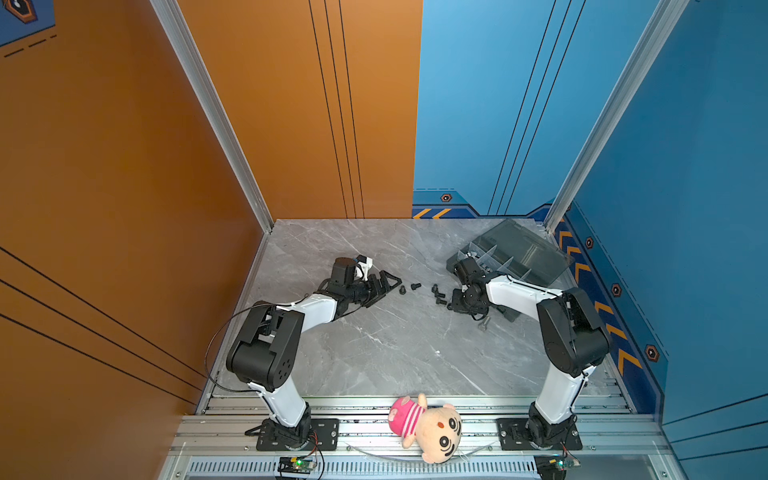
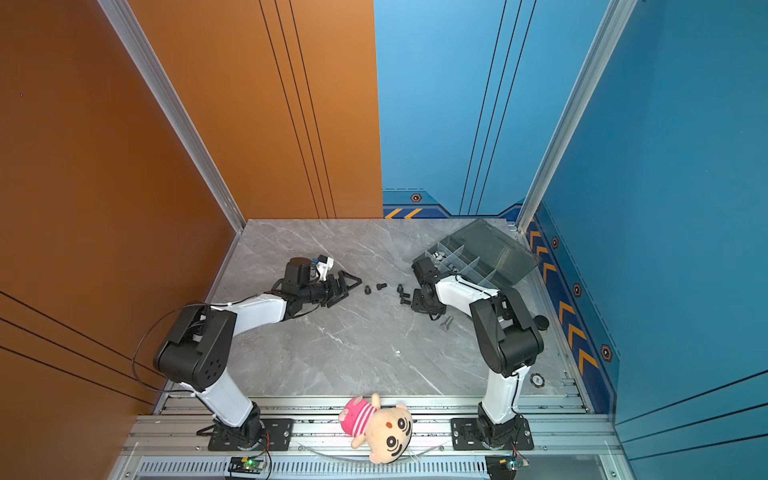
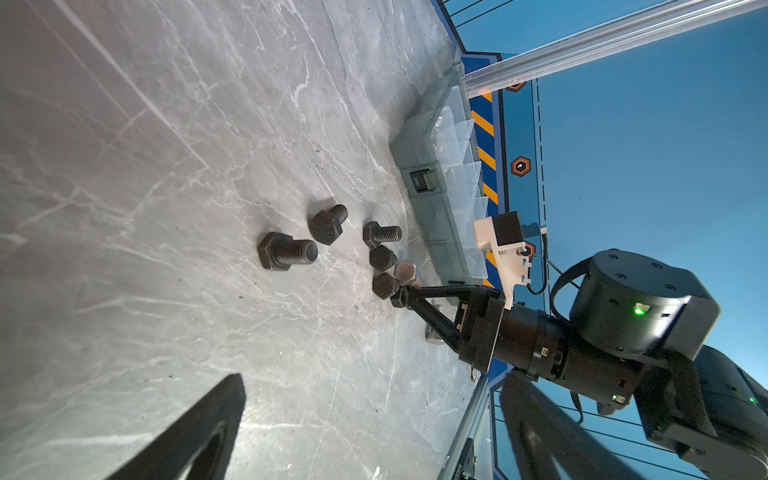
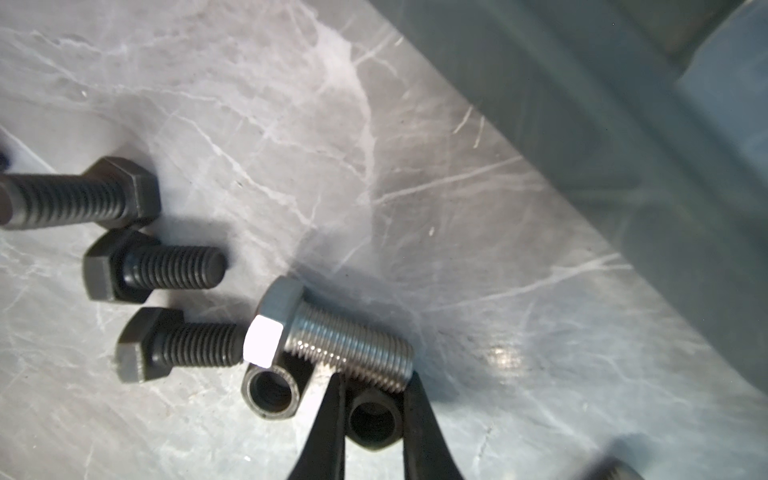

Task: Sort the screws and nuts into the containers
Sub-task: 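Lower the right gripper onto another black hex nut and close, then lift the black hex nut with the right gripper over the organizer box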

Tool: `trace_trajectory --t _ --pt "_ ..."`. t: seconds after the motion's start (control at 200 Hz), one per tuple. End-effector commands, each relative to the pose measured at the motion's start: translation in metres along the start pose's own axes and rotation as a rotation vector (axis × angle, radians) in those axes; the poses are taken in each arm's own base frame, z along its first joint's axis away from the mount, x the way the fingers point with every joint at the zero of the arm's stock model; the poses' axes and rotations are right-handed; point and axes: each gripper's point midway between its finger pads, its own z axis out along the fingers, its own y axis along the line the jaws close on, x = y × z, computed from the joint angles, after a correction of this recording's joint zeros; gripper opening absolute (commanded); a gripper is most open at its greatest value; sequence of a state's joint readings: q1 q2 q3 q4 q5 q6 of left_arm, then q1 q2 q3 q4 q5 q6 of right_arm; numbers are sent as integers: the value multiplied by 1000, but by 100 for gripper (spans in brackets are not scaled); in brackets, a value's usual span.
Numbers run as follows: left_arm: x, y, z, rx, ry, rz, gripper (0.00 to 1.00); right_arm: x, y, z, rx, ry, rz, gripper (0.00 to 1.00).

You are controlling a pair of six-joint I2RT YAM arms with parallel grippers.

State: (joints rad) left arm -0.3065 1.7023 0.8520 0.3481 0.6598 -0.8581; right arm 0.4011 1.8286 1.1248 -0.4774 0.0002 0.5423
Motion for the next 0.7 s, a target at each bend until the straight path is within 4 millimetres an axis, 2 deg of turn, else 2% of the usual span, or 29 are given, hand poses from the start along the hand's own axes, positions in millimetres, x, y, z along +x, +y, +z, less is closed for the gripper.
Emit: trace_trajectory --t 0.0,0.165,0.29,0.451,0.616,0.696 --pt "-2 0 -2 8 -2 3 98 12 -9 1 -15 42 -7 5" --pt "-2 -1 -2 8 -3 4 98 -9 -4 -33 -92 -32 -49 3" --pt "-2 0 -1 7 -2 3 98 -26 -16 -57 -87 -88 -59 3" --pt "-2 -1 -1 8 -2 3 98 -52 -59 -79 -38 -149 47 3" --pt "-1 -2 -1 10 0 6 98 -77 -102 -91 0 -201 173 3" --pt "-2 -2 -2 10 -1 4 98 -91 -117 -95 12 -225 207 4"
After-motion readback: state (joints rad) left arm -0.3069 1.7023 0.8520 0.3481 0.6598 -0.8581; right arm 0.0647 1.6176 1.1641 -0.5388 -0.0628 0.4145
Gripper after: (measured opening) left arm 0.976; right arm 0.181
